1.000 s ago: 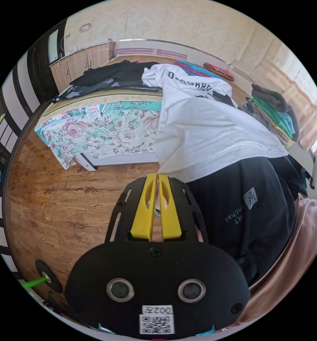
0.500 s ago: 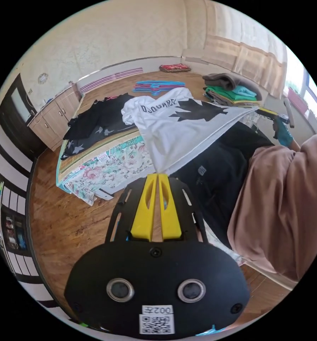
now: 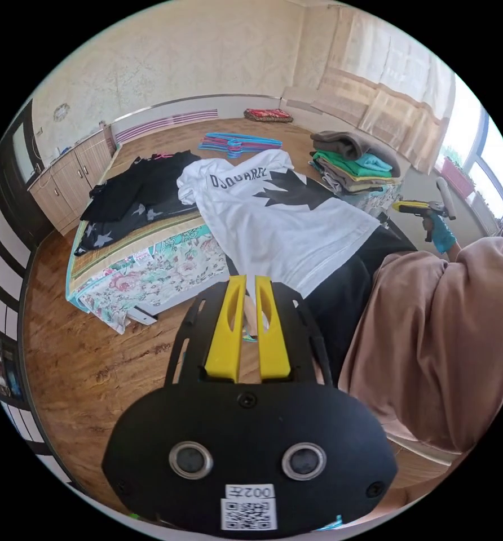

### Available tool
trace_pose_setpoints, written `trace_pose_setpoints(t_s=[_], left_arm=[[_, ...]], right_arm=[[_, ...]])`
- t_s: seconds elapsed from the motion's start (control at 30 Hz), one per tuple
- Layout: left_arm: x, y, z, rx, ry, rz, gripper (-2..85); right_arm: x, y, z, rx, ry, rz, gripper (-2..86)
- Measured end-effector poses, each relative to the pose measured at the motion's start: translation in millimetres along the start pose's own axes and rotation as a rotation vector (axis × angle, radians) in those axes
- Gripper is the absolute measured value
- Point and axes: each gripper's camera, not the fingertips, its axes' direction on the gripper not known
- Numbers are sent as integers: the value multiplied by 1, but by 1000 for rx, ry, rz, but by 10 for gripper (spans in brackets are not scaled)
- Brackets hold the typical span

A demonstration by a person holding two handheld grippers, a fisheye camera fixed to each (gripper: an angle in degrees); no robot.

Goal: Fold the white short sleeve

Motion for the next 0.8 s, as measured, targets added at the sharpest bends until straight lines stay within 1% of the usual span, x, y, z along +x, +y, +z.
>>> trace_pose_setpoints(t_s=[0.1,0.17,0.27,0.37,0.47,0.7,0.8], left_arm=[[16,-24,20,16,51,35,4],[30,-43,44,-7,67,55,15],[48,-62,69,-55,62,69,25],[60,-72,88,-105,25,82,27],[67,-76,100,-149,-1,81,27],[64,-74,102,-132,24,38,17],[69,-75,104,-131,8,50,-4]], right_arm=[[-9,-18,5,46,-89,-9,3],[-23,-34,19,33,-146,-47,11],[-43,-52,36,1,-178,-104,33],[-58,-64,52,-43,-188,-137,59],[-66,-70,65,-101,-172,-144,63],[-62,-75,65,-100,-179,-93,58],[-63,-79,65,-106,-171,-99,51]])
